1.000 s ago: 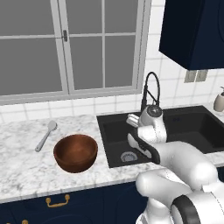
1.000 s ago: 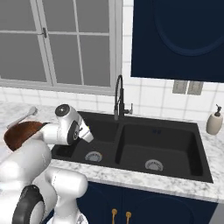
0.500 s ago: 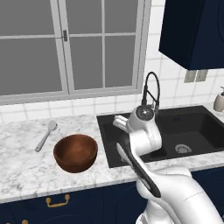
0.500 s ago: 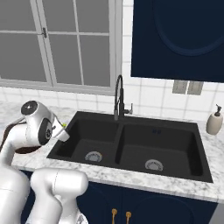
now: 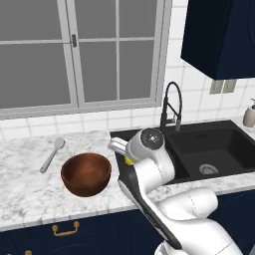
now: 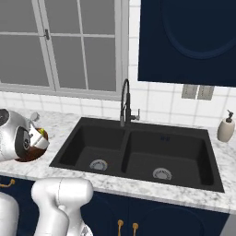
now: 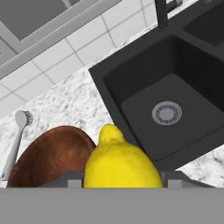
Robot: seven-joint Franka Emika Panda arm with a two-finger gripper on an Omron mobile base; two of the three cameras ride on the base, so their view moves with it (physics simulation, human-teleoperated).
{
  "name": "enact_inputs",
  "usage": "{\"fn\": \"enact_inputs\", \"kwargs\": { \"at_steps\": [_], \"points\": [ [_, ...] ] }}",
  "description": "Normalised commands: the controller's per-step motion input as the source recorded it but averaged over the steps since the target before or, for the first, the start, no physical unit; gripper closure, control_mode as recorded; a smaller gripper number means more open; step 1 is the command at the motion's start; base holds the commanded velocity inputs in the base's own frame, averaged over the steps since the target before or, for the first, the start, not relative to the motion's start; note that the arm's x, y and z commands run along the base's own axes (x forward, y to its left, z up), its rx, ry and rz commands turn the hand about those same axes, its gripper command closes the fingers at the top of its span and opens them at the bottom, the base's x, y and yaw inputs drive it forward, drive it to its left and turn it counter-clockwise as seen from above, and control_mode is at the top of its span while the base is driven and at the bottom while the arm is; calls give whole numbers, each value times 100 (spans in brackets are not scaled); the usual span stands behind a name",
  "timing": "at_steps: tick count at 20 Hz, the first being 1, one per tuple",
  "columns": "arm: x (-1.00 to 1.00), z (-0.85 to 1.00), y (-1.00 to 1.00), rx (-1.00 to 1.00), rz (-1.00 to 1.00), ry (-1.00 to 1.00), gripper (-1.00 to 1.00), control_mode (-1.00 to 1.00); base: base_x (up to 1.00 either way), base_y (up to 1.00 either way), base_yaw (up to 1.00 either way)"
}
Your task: Pick the lemon from the sink and place it in the bowl. Then pick the bowl and place it in the microwave. Then close the microwave door and press the start button.
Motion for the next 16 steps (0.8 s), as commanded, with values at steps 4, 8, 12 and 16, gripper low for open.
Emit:
{"fn": "enact_inputs", "kwargs": {
  "at_steps": [4, 8, 12, 16],
  "points": [
    [0, 37, 63, 0, 12, 9, 100, -100, 0, 0, 0],
    [0, 5, 69, -3, 14, 21, 100, -100, 0, 0, 0],
    [0, -19, 57, -9, 10, 16, 100, -100, 0, 0, 0],
    [9, -46, 3, -10, 1, 5, 100, -100, 0, 0, 0]
  ]
}}
